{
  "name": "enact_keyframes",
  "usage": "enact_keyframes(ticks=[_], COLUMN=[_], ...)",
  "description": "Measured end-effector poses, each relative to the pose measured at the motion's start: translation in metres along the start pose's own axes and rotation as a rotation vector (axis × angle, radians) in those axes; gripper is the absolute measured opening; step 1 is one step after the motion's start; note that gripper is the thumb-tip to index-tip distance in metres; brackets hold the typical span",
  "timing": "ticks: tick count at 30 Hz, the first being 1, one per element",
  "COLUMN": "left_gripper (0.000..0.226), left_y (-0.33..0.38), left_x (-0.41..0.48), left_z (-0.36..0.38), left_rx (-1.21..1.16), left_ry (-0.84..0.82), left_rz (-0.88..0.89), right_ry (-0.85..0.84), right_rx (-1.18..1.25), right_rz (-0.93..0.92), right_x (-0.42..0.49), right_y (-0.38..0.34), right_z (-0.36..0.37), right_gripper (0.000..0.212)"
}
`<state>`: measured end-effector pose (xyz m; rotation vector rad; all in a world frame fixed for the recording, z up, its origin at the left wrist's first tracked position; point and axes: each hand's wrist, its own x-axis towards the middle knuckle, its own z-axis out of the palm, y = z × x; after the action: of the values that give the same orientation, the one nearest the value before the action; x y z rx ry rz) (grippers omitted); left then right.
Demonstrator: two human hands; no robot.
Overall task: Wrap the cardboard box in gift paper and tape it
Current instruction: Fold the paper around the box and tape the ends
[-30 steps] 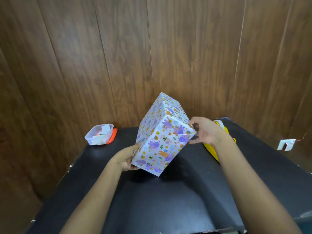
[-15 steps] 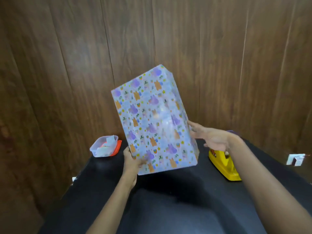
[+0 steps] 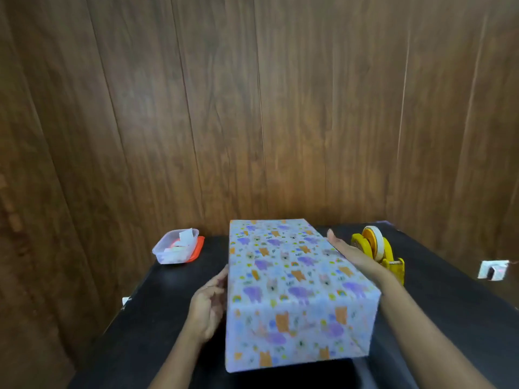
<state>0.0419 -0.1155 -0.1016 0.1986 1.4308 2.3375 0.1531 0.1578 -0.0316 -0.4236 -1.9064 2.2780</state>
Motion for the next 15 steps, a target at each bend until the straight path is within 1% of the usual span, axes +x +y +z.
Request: enact_keyframes(ticks=[1,2,3,4,6,7,8,10,12,15], left_gripper=[0.032,0.033,0.032,0.034,0.036,0.036,0.035,0.038,0.040,0.035], left_y=[-0.001,-0.001,-0.001,0.000,0.000,0.002,0.001,0.001,-0.002,-0.007], left_x=[0.001,-0.002,0.000,0.007,0.007,0.007,0.006,0.004,0.003,-0.004], left_z=[0.005,0.012,0.018,0.023,0.036,0.042,0.046,0.049,0.046,0.046], left_rx=[-0.096,-0.126,-0.133,-0.108,-0.052,-0.010,0.057,0.126,0.099,0.001], left_ry=[-0.053,-0.102,-0.090,-0.039,-0.041,-0.053,-0.059,-0.036,-0.035,-0.111], left_rz=[-0.026,-0.045,-0.085,-0.105,-0.161,-0.167,-0.160,-0.142,-0.130,-0.176], right_ry=[-0.043,-0.047,-0.115,-0.136,-0.099,-0.093,-0.111,-0.063,-0.037,-0.044], right_rx=[-0.049,-0.033,-0.030,-0.075,-0.164,-0.179,-0.166,-0.220,-0.273,-0.155], right_rz=[-0.035,-0.083,-0.105,-0.121,-0.084,-0.084,-0.056,0.017,0.118,0.210], right_x=[0.000,0.002,0.002,0.002,0.018,0.031,0.033,0.013,0.001,-0.013], right_y=[0.002,0.001,-0.001,-0.004,0.007,0.016,0.020,0.014,0.015,0.025], right_z=[-0.002,-0.002,-0.001,0.001,-0.017,-0.028,-0.029,-0.018,-0.018,-0.027], right_gripper=[0.027,0.016,0.012,0.025,0.081,0.093,0.089,0.061,0.044,0.025])
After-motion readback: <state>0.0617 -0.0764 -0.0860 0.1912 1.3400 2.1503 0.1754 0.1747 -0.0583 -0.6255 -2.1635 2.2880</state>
